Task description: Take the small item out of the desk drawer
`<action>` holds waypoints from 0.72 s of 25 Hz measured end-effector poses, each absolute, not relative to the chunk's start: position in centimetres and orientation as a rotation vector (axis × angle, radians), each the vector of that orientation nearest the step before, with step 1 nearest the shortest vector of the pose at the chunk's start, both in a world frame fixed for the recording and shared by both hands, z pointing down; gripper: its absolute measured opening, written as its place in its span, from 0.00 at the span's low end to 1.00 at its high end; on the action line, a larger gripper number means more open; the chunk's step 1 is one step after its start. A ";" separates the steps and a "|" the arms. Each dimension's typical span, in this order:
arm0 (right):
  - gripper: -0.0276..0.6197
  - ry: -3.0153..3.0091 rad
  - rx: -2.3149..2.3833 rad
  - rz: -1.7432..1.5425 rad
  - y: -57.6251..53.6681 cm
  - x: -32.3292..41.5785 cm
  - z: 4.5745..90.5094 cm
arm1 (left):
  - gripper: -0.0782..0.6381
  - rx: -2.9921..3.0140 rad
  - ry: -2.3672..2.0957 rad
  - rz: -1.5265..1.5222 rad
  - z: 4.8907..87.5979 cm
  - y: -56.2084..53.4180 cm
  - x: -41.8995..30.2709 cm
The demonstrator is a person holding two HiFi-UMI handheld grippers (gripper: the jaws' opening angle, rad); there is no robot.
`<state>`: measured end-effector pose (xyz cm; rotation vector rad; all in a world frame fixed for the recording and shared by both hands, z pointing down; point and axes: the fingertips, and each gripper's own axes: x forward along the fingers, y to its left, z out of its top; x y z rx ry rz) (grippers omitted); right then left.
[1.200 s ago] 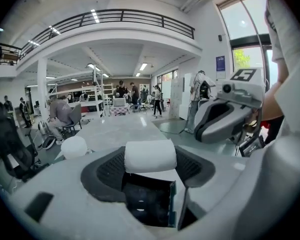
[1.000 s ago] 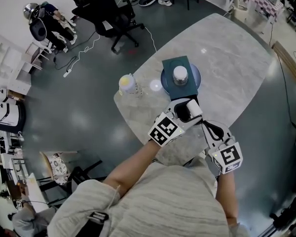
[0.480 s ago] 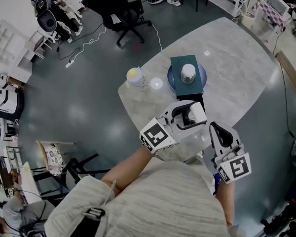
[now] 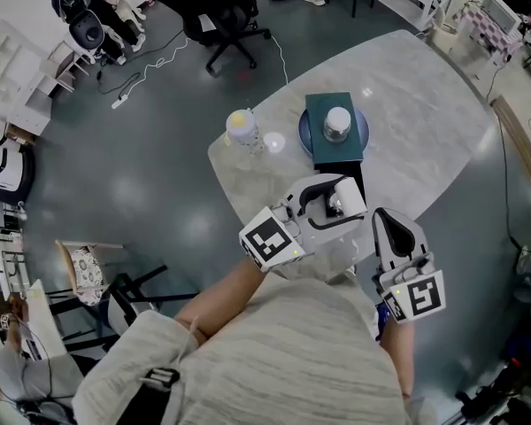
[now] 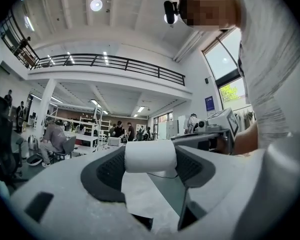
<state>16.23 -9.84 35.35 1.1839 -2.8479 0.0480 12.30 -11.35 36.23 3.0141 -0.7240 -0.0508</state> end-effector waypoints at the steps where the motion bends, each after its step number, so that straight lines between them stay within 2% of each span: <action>1: 0.05 -2.846 1.194 0.046 -9.9 16.3 35.3 | 0.54 3.019 -0.723 -0.054 36.2 -11.4 12.2; 18: 0.05 -2.849 1.165 0.052 -10.0 16.4 35.3 | 0.54 3.035 -0.640 -0.105 36.2 -11.5 13.2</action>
